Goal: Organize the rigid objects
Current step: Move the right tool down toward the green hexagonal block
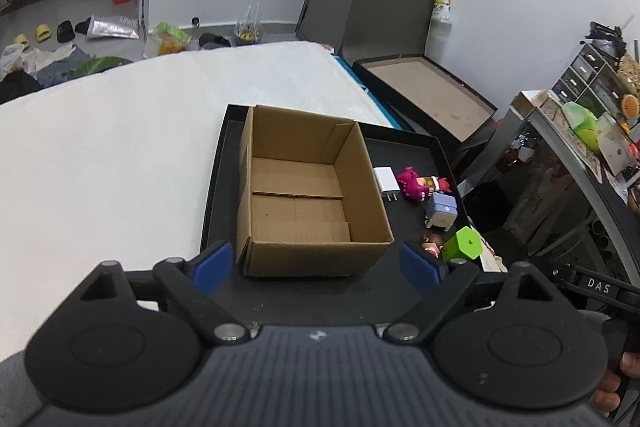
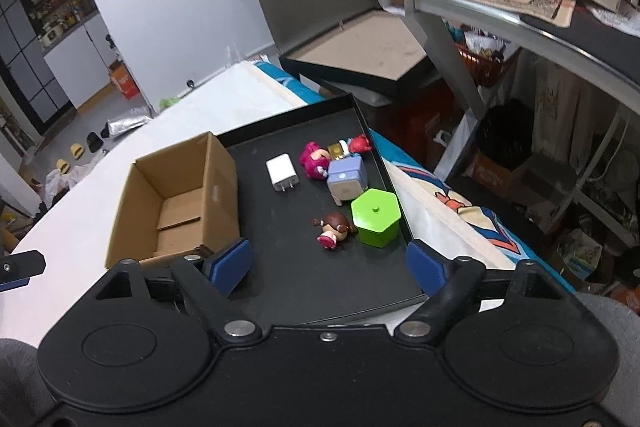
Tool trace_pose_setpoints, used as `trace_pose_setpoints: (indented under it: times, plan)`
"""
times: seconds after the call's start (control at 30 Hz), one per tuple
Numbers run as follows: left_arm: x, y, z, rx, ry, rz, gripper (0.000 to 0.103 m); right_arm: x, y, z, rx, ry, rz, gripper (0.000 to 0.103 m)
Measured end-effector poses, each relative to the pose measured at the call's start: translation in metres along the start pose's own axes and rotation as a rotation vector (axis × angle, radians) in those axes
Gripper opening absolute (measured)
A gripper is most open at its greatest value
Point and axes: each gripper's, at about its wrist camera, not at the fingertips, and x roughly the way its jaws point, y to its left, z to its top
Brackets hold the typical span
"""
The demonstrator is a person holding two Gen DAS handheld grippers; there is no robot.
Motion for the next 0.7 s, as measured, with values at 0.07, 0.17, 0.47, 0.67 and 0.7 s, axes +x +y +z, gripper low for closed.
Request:
trace_pose_setpoints:
  times: [0.07, 0.17, 0.47, 0.67, 0.7]
  plan:
    - [0.008, 0.002, 0.004, -0.006, 0.013, 0.001, 0.086, 0.007, -0.003, 0.003, 0.006, 0.014, -0.006, 0.084]
    - [0.022, 0.006, 0.009, -0.022, 0.039, 0.008, 0.081, 0.019, -0.005, 0.008, 0.007, 0.036, -0.017, 0.083]
    - [0.056, 0.018, 0.022, -0.063, 0.108, 0.023, 0.069, 0.051, -0.012, 0.023, 0.012, 0.126, -0.042, 0.076]
    - [0.081, 0.026, 0.031, -0.091, 0.148, 0.043, 0.059, 0.069, -0.019, 0.033, 0.015, 0.172, -0.069, 0.076]
    - [0.086, 0.027, 0.032, -0.095, 0.156, 0.048, 0.057, 0.072, -0.019, 0.035, 0.013, 0.177, -0.072, 0.076]
